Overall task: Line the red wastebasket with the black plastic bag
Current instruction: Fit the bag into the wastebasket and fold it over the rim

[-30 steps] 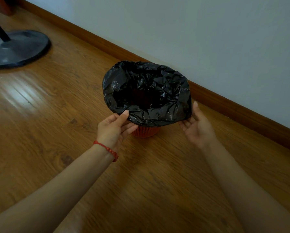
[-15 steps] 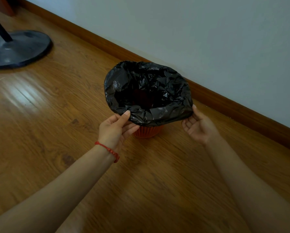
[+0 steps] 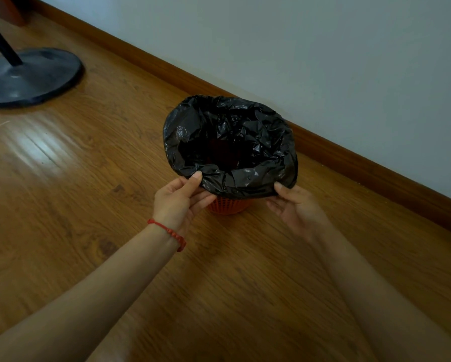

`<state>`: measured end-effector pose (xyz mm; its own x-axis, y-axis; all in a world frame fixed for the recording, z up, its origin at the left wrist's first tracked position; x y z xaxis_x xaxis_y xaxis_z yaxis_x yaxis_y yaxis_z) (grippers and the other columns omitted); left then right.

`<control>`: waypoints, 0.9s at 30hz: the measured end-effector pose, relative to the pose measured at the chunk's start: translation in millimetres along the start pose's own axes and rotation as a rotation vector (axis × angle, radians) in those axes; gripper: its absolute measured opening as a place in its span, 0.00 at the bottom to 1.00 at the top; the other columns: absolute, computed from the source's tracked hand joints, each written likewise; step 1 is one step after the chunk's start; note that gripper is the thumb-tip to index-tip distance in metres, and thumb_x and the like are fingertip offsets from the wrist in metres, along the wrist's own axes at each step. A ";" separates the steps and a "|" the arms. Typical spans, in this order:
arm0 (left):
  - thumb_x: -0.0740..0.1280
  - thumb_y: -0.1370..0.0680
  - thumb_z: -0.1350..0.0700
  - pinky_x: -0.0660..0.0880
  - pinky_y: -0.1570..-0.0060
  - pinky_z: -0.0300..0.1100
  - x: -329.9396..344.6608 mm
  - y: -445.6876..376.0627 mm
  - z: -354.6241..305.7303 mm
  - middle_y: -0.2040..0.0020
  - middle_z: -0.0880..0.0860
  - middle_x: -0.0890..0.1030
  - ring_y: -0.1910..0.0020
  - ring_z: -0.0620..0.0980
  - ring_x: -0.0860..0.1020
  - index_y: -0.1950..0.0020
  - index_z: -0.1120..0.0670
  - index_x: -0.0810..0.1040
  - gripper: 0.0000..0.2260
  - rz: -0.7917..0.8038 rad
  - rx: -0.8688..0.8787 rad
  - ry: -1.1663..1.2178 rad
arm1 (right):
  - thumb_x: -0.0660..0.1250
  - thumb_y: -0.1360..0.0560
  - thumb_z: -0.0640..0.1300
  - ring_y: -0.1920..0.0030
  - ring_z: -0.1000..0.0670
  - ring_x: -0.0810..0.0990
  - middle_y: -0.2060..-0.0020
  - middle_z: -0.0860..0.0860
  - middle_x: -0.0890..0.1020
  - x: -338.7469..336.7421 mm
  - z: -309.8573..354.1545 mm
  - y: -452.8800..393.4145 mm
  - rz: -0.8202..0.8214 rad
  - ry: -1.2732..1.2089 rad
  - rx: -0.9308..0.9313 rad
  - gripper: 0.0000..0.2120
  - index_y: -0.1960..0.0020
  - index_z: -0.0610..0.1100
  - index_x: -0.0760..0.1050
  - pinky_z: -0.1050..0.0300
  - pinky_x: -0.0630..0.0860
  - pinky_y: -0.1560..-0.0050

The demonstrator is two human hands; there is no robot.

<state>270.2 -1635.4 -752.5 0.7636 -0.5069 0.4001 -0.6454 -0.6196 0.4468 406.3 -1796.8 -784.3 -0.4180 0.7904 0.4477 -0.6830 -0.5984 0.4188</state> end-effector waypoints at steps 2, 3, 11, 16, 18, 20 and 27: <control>0.65 0.25 0.59 0.80 0.64 0.38 0.2 0.0 -0.3 0.65 0.53 0.84 0.66 0.47 0.83 0.59 0.60 0.74 0.06 0.002 0.000 -0.003 | 0.67 0.35 0.39 0.53 0.51 0.81 0.56 0.50 0.83 -4.3 -0.3 0.2 -0.034 0.058 -0.025 0.09 0.55 0.43 0.78 0.58 0.75 0.52; 0.65 0.25 0.59 0.80 0.65 0.37 0.7 -0.1 0.0 0.65 0.53 0.84 0.66 0.47 0.83 0.59 0.61 0.74 0.06 0.004 -0.002 -0.002 | 0.67 0.33 0.38 0.53 0.51 0.80 0.57 0.50 0.83 -6.2 -0.9 0.4 -0.042 0.082 -0.032 0.07 0.55 0.43 0.78 0.59 0.75 0.53; 0.64 0.24 0.60 0.79 0.68 0.36 -0.3 0.4 -1.8 0.66 0.53 0.84 0.67 0.47 0.83 0.59 0.61 0.74 0.06 0.006 -0.006 0.008 | 0.68 0.31 0.47 0.66 0.53 0.81 0.60 0.47 0.84 -15.4 6.0 13.3 -0.117 0.402 0.030 0.11 0.52 0.41 0.77 0.62 0.79 0.63; 0.64 0.25 0.60 0.80 0.67 0.37 -2.9 -2.7 -2.6 0.65 0.55 0.84 0.66 0.48 0.83 0.57 0.61 0.74 0.05 0.007 -0.011 -0.001 | 0.68 0.39 0.57 0.68 0.49 0.82 0.66 0.44 0.85 -7.9 22.8 30.7 -0.044 0.515 0.127 0.24 0.55 0.37 0.78 0.59 0.80 0.65; 0.64 0.24 0.59 0.80 0.66 0.38 -3.9 -3.4 -2.2 0.62 0.56 0.83 0.66 0.49 0.83 0.56 0.61 0.74 0.05 0.005 -0.009 -0.007 | 0.66 0.37 0.60 0.67 0.48 0.83 0.67 0.43 0.85 -6.8 29.6 33.7 -0.075 0.661 0.139 0.26 0.58 0.36 0.78 0.57 0.80 0.63; 0.65 0.25 0.59 0.80 0.66 0.38 -4.2 -3.7 -2.2 0.63 0.56 0.84 0.66 0.49 0.83 0.58 0.61 0.74 0.05 0.007 -0.007 -0.017 | 0.65 0.33 0.61 0.67 0.48 0.84 0.69 0.44 0.84 -7.9 36.7 35.0 -0.130 0.863 0.110 0.26 0.61 0.36 0.79 0.56 0.80 0.62; 0.64 0.24 0.59 0.81 0.64 0.39 -4.6 -2.6 -2.6 0.67 0.53 0.84 0.66 0.48 0.83 0.60 0.61 0.74 0.07 0.010 -0.003 -0.034 | 0.64 0.28 0.55 0.71 0.52 0.82 0.73 0.48 0.83 5.8 59.0 42.3 -0.129 0.948 -0.113 0.19 0.65 0.39 0.78 0.63 0.78 0.69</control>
<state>268.4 -1629.9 -753.4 0.7574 -0.5328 0.3775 -0.6529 -0.6128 0.4452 410.3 -1825.2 -717.4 -0.6123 0.6557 -0.4418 -0.7903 -0.5229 0.3194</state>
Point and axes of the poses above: each hand's wrist, its own y-axis away from the middle knuckle, its own x-axis out of the palm, z = x × y, the point moved 9 cm from there along -y, towards the middle knuckle
